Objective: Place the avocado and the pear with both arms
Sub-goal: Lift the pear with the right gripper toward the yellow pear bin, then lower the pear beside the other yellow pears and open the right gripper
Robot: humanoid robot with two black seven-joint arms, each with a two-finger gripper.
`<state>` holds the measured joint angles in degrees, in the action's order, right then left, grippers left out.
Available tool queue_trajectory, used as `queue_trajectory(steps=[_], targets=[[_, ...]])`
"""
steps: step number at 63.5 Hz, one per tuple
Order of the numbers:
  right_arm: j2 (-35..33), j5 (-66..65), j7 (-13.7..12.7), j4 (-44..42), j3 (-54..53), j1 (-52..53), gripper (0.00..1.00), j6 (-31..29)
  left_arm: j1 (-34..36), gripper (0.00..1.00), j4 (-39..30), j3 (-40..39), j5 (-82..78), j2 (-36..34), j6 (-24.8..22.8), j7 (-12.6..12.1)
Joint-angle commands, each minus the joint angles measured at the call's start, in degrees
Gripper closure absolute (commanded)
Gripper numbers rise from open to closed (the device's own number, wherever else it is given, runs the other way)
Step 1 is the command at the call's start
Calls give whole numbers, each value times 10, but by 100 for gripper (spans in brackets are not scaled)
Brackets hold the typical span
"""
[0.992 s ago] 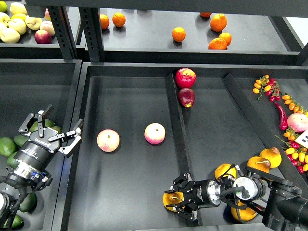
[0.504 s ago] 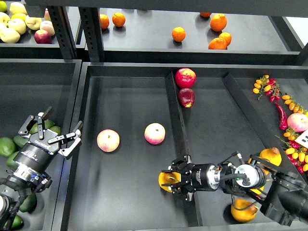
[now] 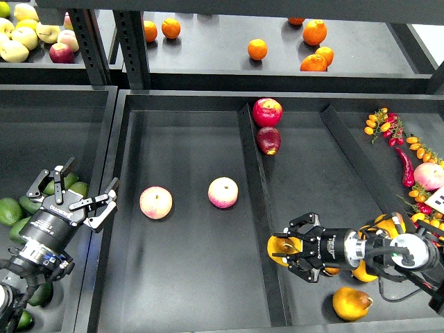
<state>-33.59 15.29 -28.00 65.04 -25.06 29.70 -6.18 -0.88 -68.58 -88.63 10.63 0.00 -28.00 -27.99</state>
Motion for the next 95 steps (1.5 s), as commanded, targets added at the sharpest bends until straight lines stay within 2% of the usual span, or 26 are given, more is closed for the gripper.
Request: queue_trajectory(steps=[1, 52, 78, 88, 95], targets=[[-18, 0, 0, 3, 0, -12, 81, -3, 0, 1, -1, 0, 0, 0, 0, 0], [-15, -9, 0, -64, 0, -40, 76, -37, -4, 1, -1, 0, 0, 0, 0, 0], [16, -18, 0, -79, 1, -52, 73, -37, -4, 1, 0, 0, 0, 0, 0, 0], [19, -27, 0, -83, 1, -64, 68, -37, -4, 1, 1, 0, 0, 0, 0, 0], [19, -35, 0, -89, 1, -68, 55, -37, -3, 1, 2, 0, 0, 0, 0, 0]])
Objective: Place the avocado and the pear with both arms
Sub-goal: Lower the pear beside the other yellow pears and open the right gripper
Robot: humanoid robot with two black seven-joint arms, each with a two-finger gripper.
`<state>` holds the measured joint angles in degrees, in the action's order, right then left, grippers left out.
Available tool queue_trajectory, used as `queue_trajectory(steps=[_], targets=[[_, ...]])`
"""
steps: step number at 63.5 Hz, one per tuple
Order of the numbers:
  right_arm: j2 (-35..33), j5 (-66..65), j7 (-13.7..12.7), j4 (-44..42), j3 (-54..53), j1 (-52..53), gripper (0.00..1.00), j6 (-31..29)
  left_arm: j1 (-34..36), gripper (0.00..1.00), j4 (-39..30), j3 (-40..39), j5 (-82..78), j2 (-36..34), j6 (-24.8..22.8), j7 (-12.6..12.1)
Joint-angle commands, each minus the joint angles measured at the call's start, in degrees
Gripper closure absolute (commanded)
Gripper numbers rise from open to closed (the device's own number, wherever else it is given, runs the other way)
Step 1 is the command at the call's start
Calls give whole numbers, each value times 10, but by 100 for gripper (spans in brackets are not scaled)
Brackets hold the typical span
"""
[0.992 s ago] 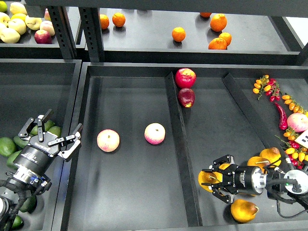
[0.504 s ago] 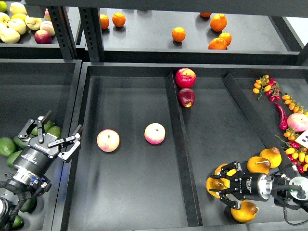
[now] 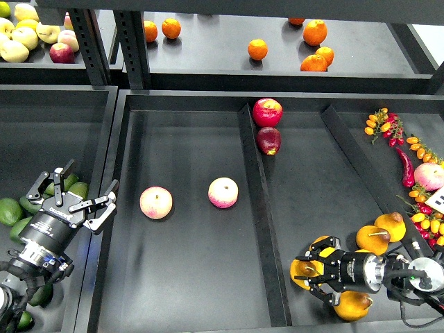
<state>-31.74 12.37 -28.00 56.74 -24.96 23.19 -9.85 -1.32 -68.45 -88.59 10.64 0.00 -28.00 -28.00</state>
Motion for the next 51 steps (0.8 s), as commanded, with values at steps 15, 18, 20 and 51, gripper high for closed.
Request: queue_trajectory(steps=[15, 18, 20, 51], targets=[[0, -8, 0, -10, -1, -1, 12, 8, 0, 1, 0, 0, 0, 0, 0, 0], [0, -7, 0, -9, -2, 0, 3, 8, 0, 1, 0, 0, 0, 0, 0, 0], [0, -5, 0, -9, -3, 0, 1, 8, 0, 1, 0, 0, 0, 0, 0, 0], [64, 140, 0, 39, -287, -2, 1, 11, 0, 1, -2, 2, -1, 0, 0, 0]])
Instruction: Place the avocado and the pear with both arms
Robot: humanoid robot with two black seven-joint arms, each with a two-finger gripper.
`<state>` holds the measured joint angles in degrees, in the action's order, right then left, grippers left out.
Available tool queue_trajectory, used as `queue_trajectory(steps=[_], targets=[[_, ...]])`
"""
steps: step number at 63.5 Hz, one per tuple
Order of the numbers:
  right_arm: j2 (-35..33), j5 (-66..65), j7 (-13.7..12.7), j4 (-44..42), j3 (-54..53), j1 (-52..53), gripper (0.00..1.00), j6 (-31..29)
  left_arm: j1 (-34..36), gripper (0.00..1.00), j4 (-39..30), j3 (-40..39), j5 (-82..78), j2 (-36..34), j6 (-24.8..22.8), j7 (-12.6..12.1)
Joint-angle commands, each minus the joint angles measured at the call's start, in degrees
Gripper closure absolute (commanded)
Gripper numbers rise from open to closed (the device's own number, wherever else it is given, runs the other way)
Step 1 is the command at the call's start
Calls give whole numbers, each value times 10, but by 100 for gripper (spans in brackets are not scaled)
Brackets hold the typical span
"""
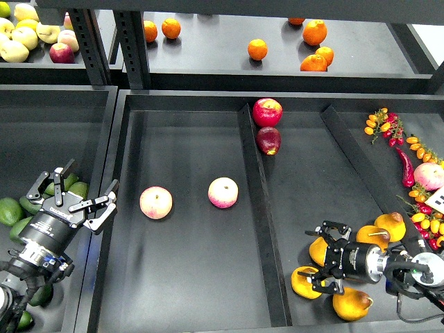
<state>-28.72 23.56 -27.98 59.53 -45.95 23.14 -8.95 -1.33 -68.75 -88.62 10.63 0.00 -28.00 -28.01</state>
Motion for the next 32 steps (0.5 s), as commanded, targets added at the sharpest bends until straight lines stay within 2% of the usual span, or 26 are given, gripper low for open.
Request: queue_trajectory(steps=[1, 16, 32], targets=[[38, 28, 0, 11, -84, -1, 1, 3, 0, 1, 1, 2, -1, 0, 0, 0], [122, 27, 0, 29, -214, -6, 1, 69, -2, 1, 0, 5, -1, 0, 0, 0], [228, 17, 0, 32, -317, -6, 1, 86, -3, 1, 2, 5, -2, 0, 0, 0]])
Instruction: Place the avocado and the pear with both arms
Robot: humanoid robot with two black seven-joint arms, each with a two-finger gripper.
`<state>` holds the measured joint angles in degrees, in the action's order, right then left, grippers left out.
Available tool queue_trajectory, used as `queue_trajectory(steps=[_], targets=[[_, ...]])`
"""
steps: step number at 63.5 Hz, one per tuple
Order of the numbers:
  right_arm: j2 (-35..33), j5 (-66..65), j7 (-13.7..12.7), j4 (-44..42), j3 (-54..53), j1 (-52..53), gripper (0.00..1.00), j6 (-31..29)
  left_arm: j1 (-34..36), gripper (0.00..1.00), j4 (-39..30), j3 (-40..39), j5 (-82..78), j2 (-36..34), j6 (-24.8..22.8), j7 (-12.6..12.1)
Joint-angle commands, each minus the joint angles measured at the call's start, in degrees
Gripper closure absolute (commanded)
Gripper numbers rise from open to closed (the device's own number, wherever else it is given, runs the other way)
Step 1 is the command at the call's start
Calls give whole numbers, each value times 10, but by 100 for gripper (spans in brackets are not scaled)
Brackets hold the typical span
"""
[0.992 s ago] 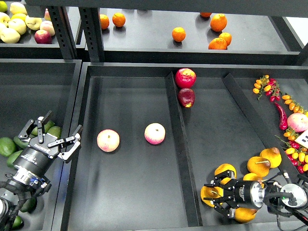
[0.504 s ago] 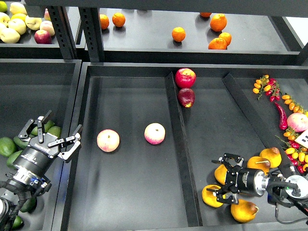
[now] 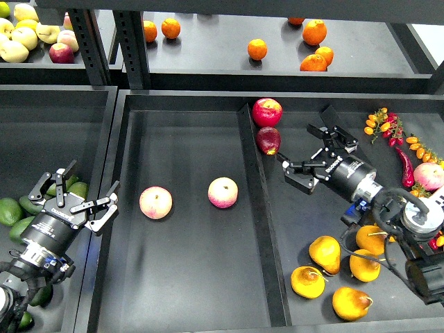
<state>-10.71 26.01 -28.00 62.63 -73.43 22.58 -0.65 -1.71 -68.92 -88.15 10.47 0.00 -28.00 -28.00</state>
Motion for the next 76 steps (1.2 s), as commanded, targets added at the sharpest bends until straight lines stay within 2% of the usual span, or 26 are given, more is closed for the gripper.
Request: queue_trajectory(steps=[1, 9, 12, 25, 40, 50, 59, 76], targets=[[53, -9, 0, 1, -47, 0, 1, 3, 0, 1, 5, 0, 0, 0, 0, 0], [106, -23, 0, 1, -102, 1, 1, 4, 0, 1, 11, -5, 0, 0, 0, 0], [107, -42, 0, 0, -139, 2, 1, 4, -3, 1, 15, -5, 0, 0, 0, 0], [107, -126, 0, 14, -181, -32, 0, 2, -15, 1, 15, -20, 5, 0, 0, 0], [107, -127, 0, 33, -176, -61, 0, -8, -36, 1, 19, -31, 22, 0, 0, 0], [107, -126, 0, 34, -164, -83, 0, -67, -43, 1, 23, -27, 48, 0, 0, 0], [107, -112, 0, 32, -108, -147, 0, -129, -61, 1, 37, -19, 83, 0, 0, 0], [107, -48, 0, 44, -35, -206, 0, -146, -64, 1, 48, -14, 109, 0, 0, 0]])
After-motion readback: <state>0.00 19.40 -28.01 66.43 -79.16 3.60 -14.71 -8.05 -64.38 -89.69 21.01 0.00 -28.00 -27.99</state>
